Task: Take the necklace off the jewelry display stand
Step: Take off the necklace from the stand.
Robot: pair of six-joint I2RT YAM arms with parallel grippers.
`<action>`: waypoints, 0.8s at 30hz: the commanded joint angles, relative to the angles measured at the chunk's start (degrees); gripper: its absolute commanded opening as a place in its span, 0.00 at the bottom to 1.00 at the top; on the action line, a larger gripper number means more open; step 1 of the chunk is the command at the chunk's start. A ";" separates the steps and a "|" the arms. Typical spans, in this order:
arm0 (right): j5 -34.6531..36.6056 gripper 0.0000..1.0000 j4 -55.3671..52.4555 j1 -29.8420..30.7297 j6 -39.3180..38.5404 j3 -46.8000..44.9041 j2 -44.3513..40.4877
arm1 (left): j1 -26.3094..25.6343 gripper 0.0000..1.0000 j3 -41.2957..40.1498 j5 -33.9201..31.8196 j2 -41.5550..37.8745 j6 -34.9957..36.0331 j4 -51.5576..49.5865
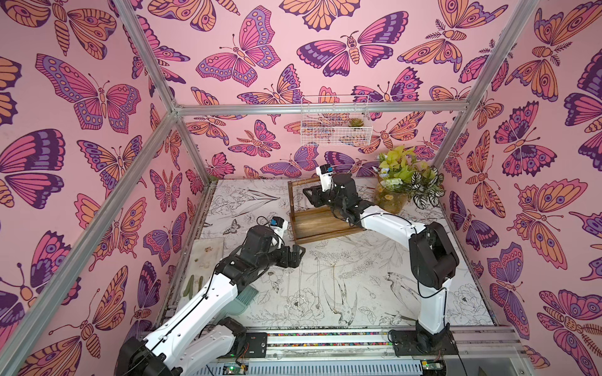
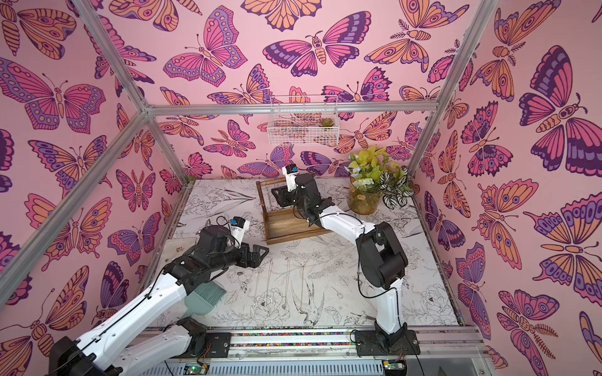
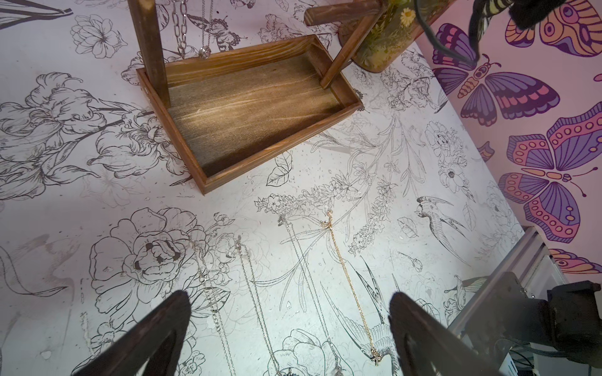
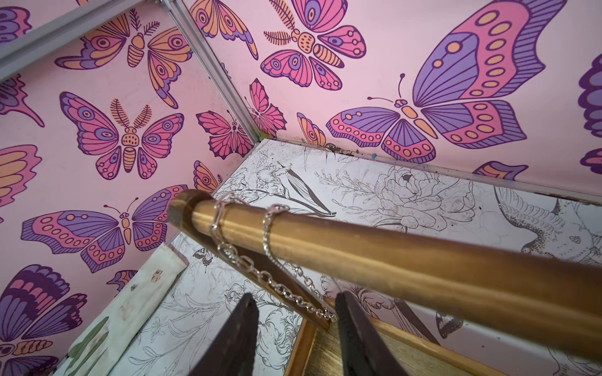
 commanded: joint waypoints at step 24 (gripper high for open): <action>5.02 0.26 1.94 1.91 -0.94 5.12 3.29 | 1.02 0.98 -2.71 0.78 -1.98 0.39 -2.03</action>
